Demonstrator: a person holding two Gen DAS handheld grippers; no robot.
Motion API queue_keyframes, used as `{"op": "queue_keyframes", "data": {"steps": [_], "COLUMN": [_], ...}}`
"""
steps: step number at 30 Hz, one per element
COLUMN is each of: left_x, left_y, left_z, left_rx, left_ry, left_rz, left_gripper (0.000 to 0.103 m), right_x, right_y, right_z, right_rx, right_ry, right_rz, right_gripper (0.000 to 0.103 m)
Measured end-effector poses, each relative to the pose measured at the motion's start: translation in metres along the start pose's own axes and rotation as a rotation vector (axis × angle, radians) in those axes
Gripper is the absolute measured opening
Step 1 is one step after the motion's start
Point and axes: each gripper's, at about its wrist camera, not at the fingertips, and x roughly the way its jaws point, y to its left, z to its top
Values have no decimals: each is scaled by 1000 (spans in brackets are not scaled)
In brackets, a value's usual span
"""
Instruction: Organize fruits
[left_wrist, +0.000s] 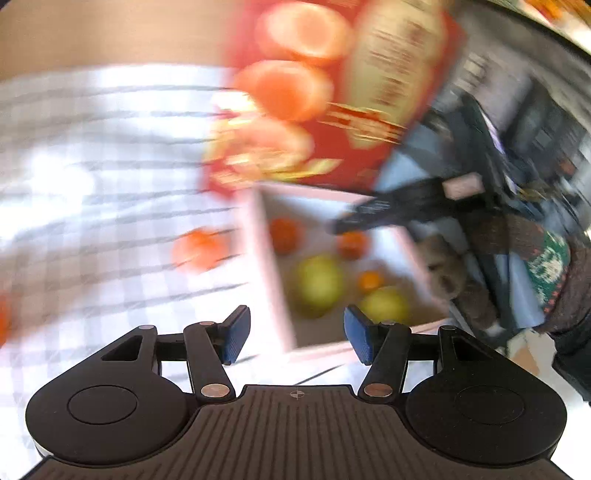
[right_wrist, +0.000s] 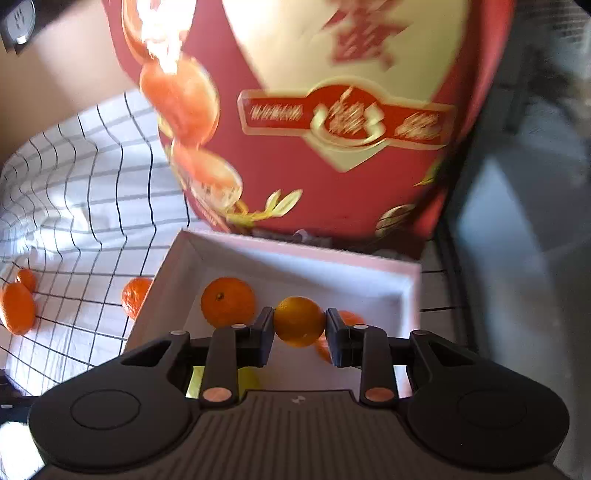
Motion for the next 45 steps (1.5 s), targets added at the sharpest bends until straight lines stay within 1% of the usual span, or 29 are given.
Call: {"op": "queue_keyframes", "data": {"steps": [2, 3, 4, 6, 8, 9, 10, 11, 13, 15, 17, 20, 21, 24, 25, 26, 28, 30, 32, 34, 35, 36, 37, 38, 39, 41, 45], "left_x": [-15, -21, -30, -43, -57, -67, -72, -74, -82, -90, -99, -107, -111, -124, -126, -127, -126, -124, -122, -120, -118, -116, -114, -111, -109, -103, -93], "left_y": [35, 51, 67, 97, 120, 130, 138, 141, 148, 145, 146, 145, 145, 147, 148, 150, 154, 157, 158, 156, 155, 154, 153, 152, 151, 147, 136], "left_z": [-13, -17, -24, -37, -52, -57, -62, -66, -74, -80, -87, -94, -96, -105, -108, -110, -114, -115, -115, -114, -114, -113, -112, -111, -110, -108, -101], "left_rx": [-95, -136, -182, -270, -341, -366, -388, -401, -406, -386, -362, -342, -337, -329, -332, -337, -351, -362, -361, -352, -346, -340, -336, -331, -327, -313, -270], "left_ry": [-16, -21, -22, -16, -21, -24, -26, -30, -45, -56, -67, -75, -77, -87, -89, -88, -81, -74, -74, -71, -68, -65, -62, -59, -55, -47, -29], "left_rz": [65, 101, 142, 211, 255, 268, 276, 280, 285, 290, 293, 284, 279, 258, 252, 251, 254, 248, 238, 227, 221, 215, 209, 200, 192, 175, 140], "left_gripper": [61, 61, 61, 61, 61, 61, 61, 61, 61, 61, 61, 61, 61, 61, 61, 61, 61, 61, 61, 61, 61, 61, 61, 61, 61, 61, 61], "right_x": [12, 17, 20, 22, 16, 12, 9, 6, 4, 9, 18, 41, 50, 79, 85, 90, 93, 93, 91, 85, 81, 75, 69, 61, 53, 36, 13], "right_y": [8, 12, 15, 25, 39, 50, 62, 77, 102, 128, 151, 178, 182, 187, 187, 185, 186, 190, 197, 203, 206, 208, 209, 209, 209, 209, 212], "right_z": [0, -2, -4, -7, -6, -6, -5, -4, -1, 4, 10, 21, 23, 30, 29, 28, 28, 25, 22, 17, 14, 12, 10, 8, 6, -1, -25], "right_rx": [1, 6, 7, 3, -26, -53, -86, -124, -191, -251, -289, -297, -296, -287, -277, -266, -271, -282, -302, -349, -364, -371, -366, -356, -346, -330, -330], "right_ry": [31, 36, 35, 18, -16, -37, -59, -80, -108, -115, -99, -47, -28, 32, 50, 68, 79, 84, 82, 66, 56, 46, 38, 32, 29, 33, 49], "right_rz": [-1, -9, -15, -32, -26, -24, -27, -32, -42, -50, -49, -46, -57, -131, -142, -142, -123, -115, -113, -125, -120, -112, -102, -83, -56, 11, 92], "right_gripper": [31, 38, 40, 42, 45, 51, 55, 57, 57, 57, 57, 57, 57, 56, 55, 47, 45, 33, 32, 29, 25, 20, 16, 6, 5, 5, 5]}}
